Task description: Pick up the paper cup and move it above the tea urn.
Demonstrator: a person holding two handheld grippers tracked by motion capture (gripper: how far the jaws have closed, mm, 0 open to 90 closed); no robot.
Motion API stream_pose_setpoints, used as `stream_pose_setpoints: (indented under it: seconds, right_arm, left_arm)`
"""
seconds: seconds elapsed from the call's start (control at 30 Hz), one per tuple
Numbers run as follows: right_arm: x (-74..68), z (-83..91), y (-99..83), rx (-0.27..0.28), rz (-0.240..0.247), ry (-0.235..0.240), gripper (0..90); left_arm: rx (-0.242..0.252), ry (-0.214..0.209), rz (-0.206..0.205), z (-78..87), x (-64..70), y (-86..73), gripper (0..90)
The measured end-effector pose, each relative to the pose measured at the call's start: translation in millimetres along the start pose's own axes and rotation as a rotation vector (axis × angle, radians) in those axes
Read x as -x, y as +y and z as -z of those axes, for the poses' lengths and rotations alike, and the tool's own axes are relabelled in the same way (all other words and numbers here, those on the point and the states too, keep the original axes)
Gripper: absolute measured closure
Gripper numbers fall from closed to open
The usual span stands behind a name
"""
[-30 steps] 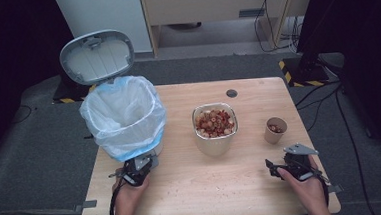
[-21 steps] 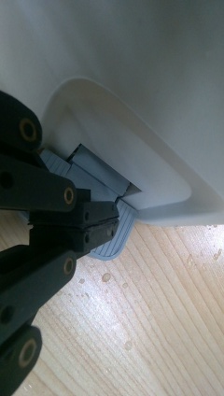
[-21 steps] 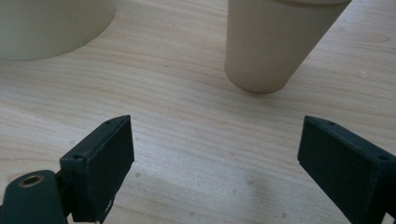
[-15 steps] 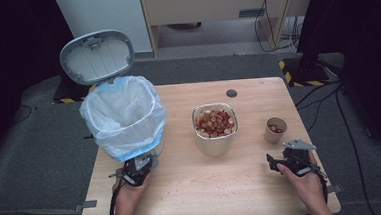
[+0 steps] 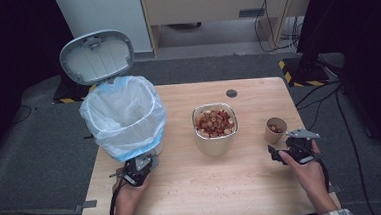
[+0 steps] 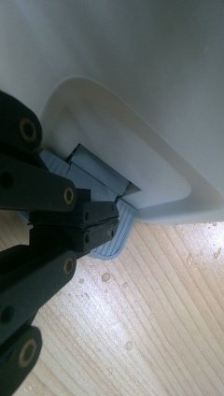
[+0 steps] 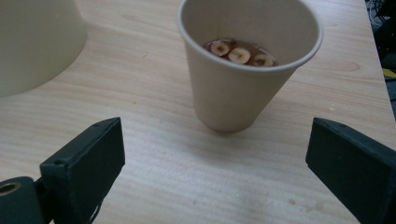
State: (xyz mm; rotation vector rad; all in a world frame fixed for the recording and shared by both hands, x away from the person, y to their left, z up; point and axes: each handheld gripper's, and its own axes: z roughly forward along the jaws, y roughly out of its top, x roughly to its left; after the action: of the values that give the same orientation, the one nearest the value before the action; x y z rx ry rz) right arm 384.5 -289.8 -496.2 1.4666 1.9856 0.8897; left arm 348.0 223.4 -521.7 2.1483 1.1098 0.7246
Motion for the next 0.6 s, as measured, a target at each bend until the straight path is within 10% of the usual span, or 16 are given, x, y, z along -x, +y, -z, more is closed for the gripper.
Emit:
stream_pose_setpoints:
  seconds: [0.6]
  right_arm:
    - [14.8,-34.2,15.1,0.098,-0.088,0.027,9.4]
  left_arm:
    - [0.005,-0.001,-0.001,-1.6,0.1,1.0,88.4]
